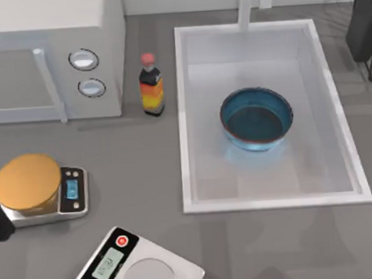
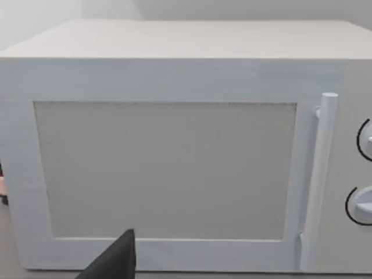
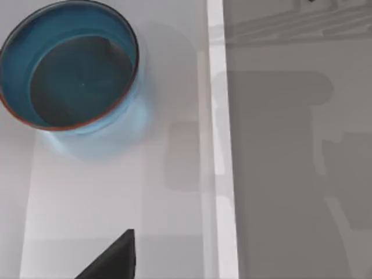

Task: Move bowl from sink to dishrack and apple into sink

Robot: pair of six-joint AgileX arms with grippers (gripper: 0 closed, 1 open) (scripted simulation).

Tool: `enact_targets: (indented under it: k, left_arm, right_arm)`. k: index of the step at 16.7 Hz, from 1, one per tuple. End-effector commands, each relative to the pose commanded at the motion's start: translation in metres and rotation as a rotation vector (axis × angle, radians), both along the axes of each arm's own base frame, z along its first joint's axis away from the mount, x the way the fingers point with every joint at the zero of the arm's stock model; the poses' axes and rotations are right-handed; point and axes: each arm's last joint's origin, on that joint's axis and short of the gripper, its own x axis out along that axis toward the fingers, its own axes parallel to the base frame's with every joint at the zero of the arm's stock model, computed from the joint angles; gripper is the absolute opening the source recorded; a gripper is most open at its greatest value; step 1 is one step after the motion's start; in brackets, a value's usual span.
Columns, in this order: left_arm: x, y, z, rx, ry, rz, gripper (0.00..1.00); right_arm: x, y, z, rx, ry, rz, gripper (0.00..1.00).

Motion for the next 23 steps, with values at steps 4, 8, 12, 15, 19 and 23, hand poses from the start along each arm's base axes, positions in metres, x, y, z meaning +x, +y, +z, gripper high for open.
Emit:
enact_targets:
  k: [4, 8, 12, 15, 19, 23]
  left_arm:
    - [0.0, 0.0, 0.0, 0.0, 0.0, 0.0, 1.0]
    - [0.0, 0.0, 0.0, 0.0, 0.0, 0.0, 1.0]
    - [0.0, 0.0, 0.0, 0.0, 0.0, 0.0, 1.0]
    - [0.0, 0.0, 0.0, 0.0, 0.0, 0.0, 1.0]
    - [0.0, 0.0, 0.0, 0.0, 0.0, 0.0, 1.0]
    - [0.0, 0.0, 0.0, 0.0, 0.0, 0.0, 1.0]
  right_arm:
    - [0.072, 0.034, -0.005, -0.041, 0.307, -0.001, 1.0]
    - [0.141, 0.081, -0.033, -0.106, 0.545, -0.002, 1.0]
    - [0.195, 0.133, -0.07, -0.158, 0.664, 0.001, 1.0]
    - [0.223, 0.17, -0.09, -0.166, 0.674, 0.01, 1.0]
    - [0.243, 0.209, -0.101, -0.139, 0.618, 0.029, 1.0]
    - [0.25, 0.231, -0.1, -0.105, 0.558, 0.045, 1.0]
